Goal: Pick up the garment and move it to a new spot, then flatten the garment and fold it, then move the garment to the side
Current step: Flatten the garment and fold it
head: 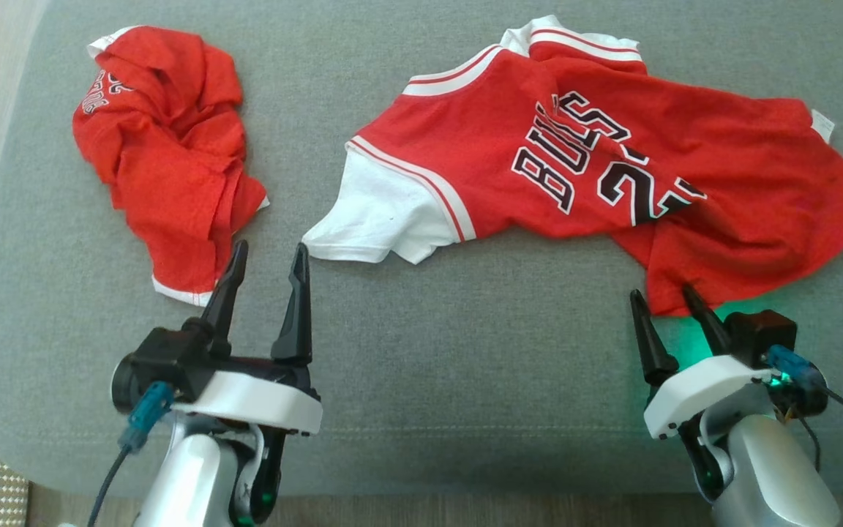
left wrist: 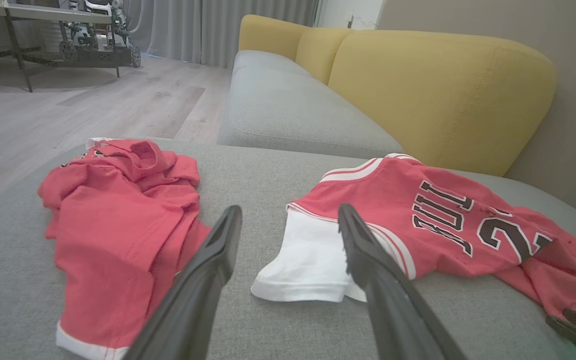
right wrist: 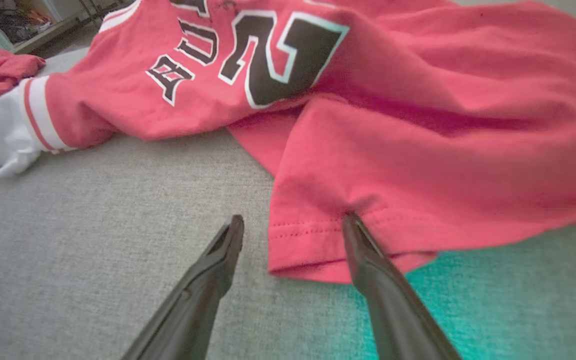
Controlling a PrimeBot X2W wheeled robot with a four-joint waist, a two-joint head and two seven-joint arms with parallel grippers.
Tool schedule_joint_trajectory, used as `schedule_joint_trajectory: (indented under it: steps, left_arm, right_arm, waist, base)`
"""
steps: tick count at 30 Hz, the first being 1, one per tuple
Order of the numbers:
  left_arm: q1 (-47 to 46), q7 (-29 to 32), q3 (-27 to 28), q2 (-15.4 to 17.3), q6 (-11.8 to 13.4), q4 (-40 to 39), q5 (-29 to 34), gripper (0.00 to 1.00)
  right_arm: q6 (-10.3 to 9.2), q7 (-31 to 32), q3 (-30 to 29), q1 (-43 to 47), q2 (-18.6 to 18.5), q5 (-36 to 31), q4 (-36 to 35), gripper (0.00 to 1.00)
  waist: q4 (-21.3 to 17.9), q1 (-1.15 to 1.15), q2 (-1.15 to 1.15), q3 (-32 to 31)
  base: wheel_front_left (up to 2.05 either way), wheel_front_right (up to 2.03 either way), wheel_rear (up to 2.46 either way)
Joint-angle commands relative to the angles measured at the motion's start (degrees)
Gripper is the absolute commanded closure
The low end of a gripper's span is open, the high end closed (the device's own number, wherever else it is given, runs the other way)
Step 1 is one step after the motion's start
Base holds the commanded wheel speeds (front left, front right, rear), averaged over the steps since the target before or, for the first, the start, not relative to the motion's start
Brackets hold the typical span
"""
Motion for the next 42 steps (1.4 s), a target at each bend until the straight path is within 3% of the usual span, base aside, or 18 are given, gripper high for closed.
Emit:
schedule_joint_trajectory:
  steps: [1, 2, 3, 15, 22, 33, 38, 42]
  left_arm:
    - [-2.1, -0.3, 1.8, 0.1, 0.1, -1.5, -0.2, 0.0]
    - [-2.1, -0.3, 1.8, 0.1, 0.1, -1.4, -0.2, 0.0]
    - [-2.2, -0.3, 1.9, 0.1, 0.1, -1.3, -0.2, 0.0]
    - [-1.4, -0.3, 2.8, 0.1, -0.1, -0.6, -0.6, 0.0]
    - [-0.9, -0.3, 1.6, 0.1, -0.1, -0.2, -1.3, 0.0]
    - [-1.3, -0.3, -0.2, 0.1, -0.1, 0.5, -1.8, 0.0]
    - [-2.1, -0.3, -0.5, 0.1, -0.1, 0.7, -2.1, 0.0]
    - [-2.5, -0.3, -1.2, 0.1, -0.1, 0.9, -2.2, 0.0]
  right_arm:
    - [-0.01, -0.5, 1.2, -1.4, 0.1, -0.4, -0.3, 0.07]
    - [-0.01, -0.5, 1.6, -1.7, 0.1, -0.4, 0.6, 0.69]
    - [-0.01, -0.5, 1.8, -2.0, 0.1, -0.9, 1.1, 1.0]
    - [-0.01, -0.5, -2.2, -0.3, 0.0, -3.0, -1.5, 1.0]
    - [-0.01, 2.6, -5.8, 1.6, -3.0, -2.0, -7.2, 1.0]
    - [-0.01, 22.9, -5.7, 7.3, -12.5, 6.3, -19.7, 1.0]
    - [-0.01, 27.8, -6.9, 7.5, -15.0, 7.3, -23.9, 1.0]
    - [-0.01, 27.6, -6.7, 4.4, -16.2, 7.0, -24.7, 1.0]
  waist:
    - [0.2, 0.0, 0.0, 0.2]
    - [0.2, 0.0, 0.0, 0.2]
    - [0.2, 0.0, 0.0, 0.2]
    - [-2.9, 0.0, 0.0, -1.5]
    - [-4.3, 0.0, 0.0, -2.7]
    - [-3.4, 0.0, 0.0, -2.2]
    - [-2.1, 0.0, 0.0, -1.5]
    - [-1.0, 0.0, 0.0, -0.7]
  base:
    - [0.0, 0.0, 0.0]
    - [0.0, 0.0, 0.0]
    - [0.0, 0.0, 0.0]
    - [0.0, 0.0, 0.0]
    - [0.0, 0.0, 0.0]
    - [0.0, 0.0, 0.0]
    - [0.0, 0.0, 0.0]
    - [0.0, 0.0, 0.0]
